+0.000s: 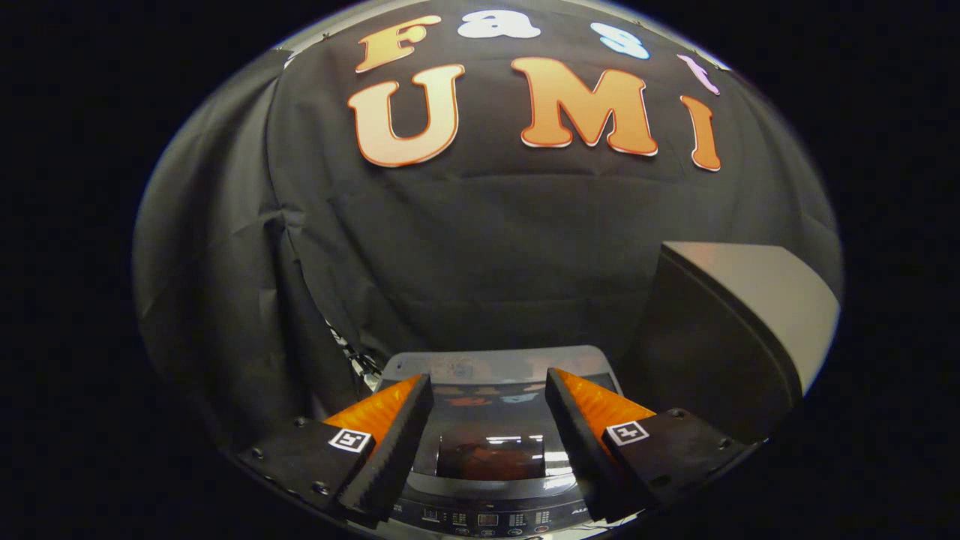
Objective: Put the clothes into the washing machine and then close the washing machine lid.
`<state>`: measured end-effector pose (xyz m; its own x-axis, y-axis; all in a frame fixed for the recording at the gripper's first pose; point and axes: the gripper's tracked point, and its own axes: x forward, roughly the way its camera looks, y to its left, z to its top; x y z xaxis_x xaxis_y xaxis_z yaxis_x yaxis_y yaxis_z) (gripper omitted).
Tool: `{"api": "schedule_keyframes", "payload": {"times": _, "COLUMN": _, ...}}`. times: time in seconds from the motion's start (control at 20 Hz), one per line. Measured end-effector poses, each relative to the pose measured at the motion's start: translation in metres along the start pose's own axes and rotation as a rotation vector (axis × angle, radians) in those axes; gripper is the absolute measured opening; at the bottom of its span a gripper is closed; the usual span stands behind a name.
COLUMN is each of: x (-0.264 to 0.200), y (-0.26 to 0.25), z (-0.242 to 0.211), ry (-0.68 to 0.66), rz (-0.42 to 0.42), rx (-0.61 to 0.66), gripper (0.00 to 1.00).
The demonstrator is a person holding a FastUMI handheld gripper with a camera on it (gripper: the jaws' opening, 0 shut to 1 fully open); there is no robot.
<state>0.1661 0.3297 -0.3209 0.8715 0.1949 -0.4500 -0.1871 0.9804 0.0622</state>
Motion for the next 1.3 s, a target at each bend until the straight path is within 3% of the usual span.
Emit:
{"api": "schedule_keyframes", "payload": {"times": 0.25, "x": -0.06, "y": -0.014, "z": 0.08, "ry": -0.137, "rz": 0.015, "rx": 0.001, "gripper": 0.98}}
{"api": "schedule_keyframes", "payload": {"times": 0.55, "x": -0.156, "y": -0.087, "z": 0.152, "ry": -0.274, "rz": -0.029, "rx": -0.026, "gripper": 0.98}}
{"api": "schedule_keyframes", "payload": {"times": 1.0, "x": -0.27, "y": -0.226, "z": 0.179, "ry": -0.38, "rz": -0.094, "rx": 0.01, "gripper": 0.97}}
{"api": "schedule_keyframes", "payload": {"times": 1.3, "x": -0.327, "y": -0.3, "z": 0.187, "ry": -0.429, "rz": -0.087, "rx": 0.037, "gripper": 0.97}}
